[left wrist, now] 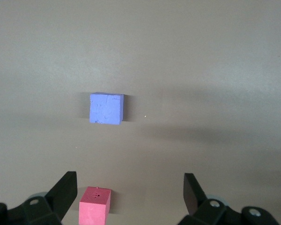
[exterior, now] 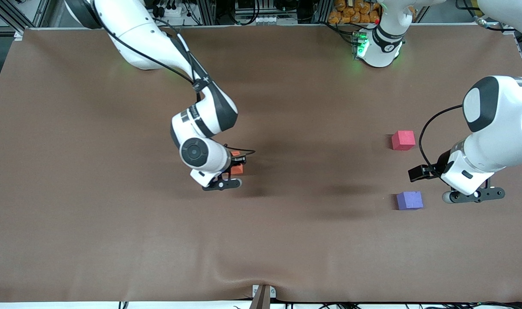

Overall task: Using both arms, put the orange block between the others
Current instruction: 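Carry the orange cube with the right gripper toward the table center, then open the right gripper and withdraw while the left gripper moves toward the cube, then lower the left gripper onto the orange cube and close it, then carry the orange cube with the left gripper between the pink and blue cubes, then lower the orange cube onto the table between the pink and blue cubes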

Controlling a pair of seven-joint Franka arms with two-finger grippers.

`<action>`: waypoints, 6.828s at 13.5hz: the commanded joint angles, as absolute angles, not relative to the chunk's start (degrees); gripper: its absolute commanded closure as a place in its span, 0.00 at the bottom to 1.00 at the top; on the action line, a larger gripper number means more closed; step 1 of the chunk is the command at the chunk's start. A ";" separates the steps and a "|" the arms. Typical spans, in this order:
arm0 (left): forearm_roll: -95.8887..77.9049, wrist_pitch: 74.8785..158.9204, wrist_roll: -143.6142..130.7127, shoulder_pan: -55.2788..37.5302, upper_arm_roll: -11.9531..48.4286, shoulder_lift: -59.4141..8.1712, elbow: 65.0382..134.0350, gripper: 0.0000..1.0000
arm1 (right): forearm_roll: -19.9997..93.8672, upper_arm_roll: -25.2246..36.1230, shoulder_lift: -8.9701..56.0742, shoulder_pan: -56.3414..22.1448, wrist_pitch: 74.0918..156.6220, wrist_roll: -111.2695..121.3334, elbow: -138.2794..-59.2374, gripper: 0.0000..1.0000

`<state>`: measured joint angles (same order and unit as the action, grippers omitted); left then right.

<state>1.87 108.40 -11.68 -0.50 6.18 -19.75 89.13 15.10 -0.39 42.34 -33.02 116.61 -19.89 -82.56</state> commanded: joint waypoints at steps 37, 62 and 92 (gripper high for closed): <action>4.29 138.87 -49.48 -43.05 3.34 -44.64 77.96 0.00 | -2.55 0.44 9.23 1.85 86.11 6.33 -84.37 0.00; 6.33 116.84 -56.01 -27.10 3.25 -39.03 79.71 1.00 | -1.41 0.26 9.93 2.02 85.25 0.70 -82.88 0.00; 5.45 140.97 -2.72 9.41 8.26 -25.31 119.44 1.00 | -1.32 0.26 9.93 3.08 85.17 0.97 -81.74 0.00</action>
